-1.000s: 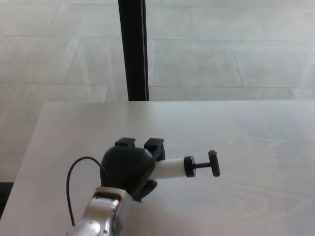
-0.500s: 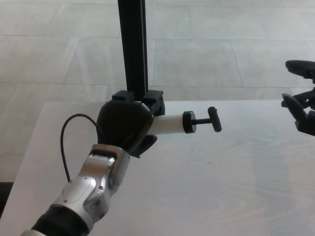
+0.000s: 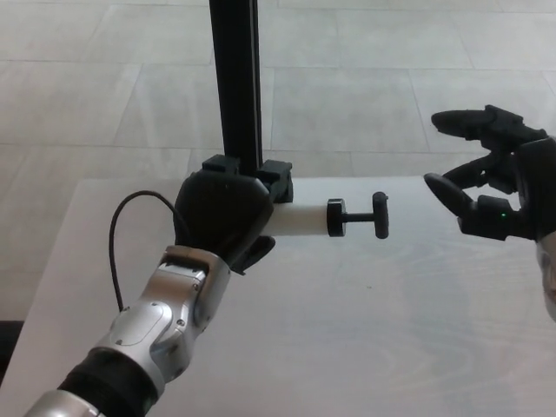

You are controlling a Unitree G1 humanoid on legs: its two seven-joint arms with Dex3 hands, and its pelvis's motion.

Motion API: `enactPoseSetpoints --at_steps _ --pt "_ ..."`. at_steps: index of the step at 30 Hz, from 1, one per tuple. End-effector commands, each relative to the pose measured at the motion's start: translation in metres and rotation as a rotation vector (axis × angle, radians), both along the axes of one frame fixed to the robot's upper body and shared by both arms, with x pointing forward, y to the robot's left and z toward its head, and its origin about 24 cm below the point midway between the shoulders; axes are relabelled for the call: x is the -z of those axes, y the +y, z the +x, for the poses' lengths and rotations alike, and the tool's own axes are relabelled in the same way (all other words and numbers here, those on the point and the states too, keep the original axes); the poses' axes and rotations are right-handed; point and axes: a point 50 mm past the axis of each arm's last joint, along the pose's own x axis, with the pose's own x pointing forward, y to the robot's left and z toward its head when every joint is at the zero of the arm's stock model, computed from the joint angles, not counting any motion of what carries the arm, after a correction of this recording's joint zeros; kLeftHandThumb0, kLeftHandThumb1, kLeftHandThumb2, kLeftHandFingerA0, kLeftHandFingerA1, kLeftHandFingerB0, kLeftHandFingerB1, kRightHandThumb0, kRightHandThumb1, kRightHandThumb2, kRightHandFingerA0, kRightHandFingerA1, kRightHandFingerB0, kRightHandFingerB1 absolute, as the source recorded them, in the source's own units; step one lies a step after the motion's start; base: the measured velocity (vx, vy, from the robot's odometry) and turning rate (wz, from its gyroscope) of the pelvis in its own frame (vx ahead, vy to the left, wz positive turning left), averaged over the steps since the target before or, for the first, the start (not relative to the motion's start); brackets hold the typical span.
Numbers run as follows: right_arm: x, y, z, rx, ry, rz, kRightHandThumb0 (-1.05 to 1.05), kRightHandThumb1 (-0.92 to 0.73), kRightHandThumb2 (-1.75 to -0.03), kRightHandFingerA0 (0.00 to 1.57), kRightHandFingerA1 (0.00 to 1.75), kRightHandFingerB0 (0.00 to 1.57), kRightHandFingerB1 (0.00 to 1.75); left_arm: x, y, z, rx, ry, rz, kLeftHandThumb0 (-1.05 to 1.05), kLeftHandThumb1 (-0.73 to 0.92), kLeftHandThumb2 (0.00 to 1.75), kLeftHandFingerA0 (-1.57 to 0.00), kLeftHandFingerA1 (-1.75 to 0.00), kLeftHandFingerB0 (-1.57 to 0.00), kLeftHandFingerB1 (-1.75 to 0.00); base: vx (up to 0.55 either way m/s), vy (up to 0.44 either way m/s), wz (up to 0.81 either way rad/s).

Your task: The robot uses its left hand to lift the air pump kept on the middle of the desk and use the right hand to pull out the handle

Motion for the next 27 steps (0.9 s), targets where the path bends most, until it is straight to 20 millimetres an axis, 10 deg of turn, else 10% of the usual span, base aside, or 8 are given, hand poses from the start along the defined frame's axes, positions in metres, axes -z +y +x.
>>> enactPoseSetpoints --at_steps 1,15,16,17,18,27 --pt "-0.005 0.01 0.001 0.03 -0.047 -0.024 -0.46 -0.55 -0.58 0.6 1.14 0.57 0.45 -0.004 -0.002 0.003 -0.035 -0.008 0.047 -0.2 0.64 0.91 -0.86 -1.71 -0.77 -1.29 0.0 0.0 0.0" --pt "0.01 0.017 -0.001 0.105 -0.019 -0.027 -0.43 -0.44 -0.85 0.73 0.98 0.53 0.62 -0.022 -0.011 0.009 -0.088 -0.01 -0.014 -0.29 0.78 0.69 -0.86 -1.72 -0.74 -1.23 0.0 0.0 0.0" --pt "0.011 0.017 0.0 0.113 -0.017 -0.029 -0.35 -0.58 -0.57 0.7 1.1 0.6 0.49 -0.023 -0.011 0.01 -0.087 -0.013 -0.014 -0.32 0.59 1.02 -1.14 -1.31 -0.85 -1.05 0.0 0.0 0.0" --pt "0.012 0.017 0.0 0.126 -0.014 -0.032 -0.35 -0.58 -0.57 0.7 1.1 0.6 0.49 -0.024 -0.012 0.01 -0.087 -0.018 -0.014 -0.32 0.59 1.02 -1.14 -1.31 -0.85 -1.05 0.0 0.0 0.0" --pt "0.013 0.016 0.001 0.14 0.001 -0.035 -0.35 -0.58 -0.57 0.72 1.15 0.61 0.5 -0.025 -0.013 0.01 -0.087 -0.011 -0.017 -0.23 0.69 0.78 -0.85 -1.75 -0.72 -1.37 0.0 0.0 0.0" --pt "0.019 0.014 0.002 0.136 0.077 -0.14 -0.38 -0.54 -0.59 0.82 1.39 0.54 0.49 -0.033 -0.015 0.011 -0.079 -0.032 -0.109 -0.19 0.62 0.83 -0.87 -1.75 -0.74 -1.43 0.0 0.0 0.0"
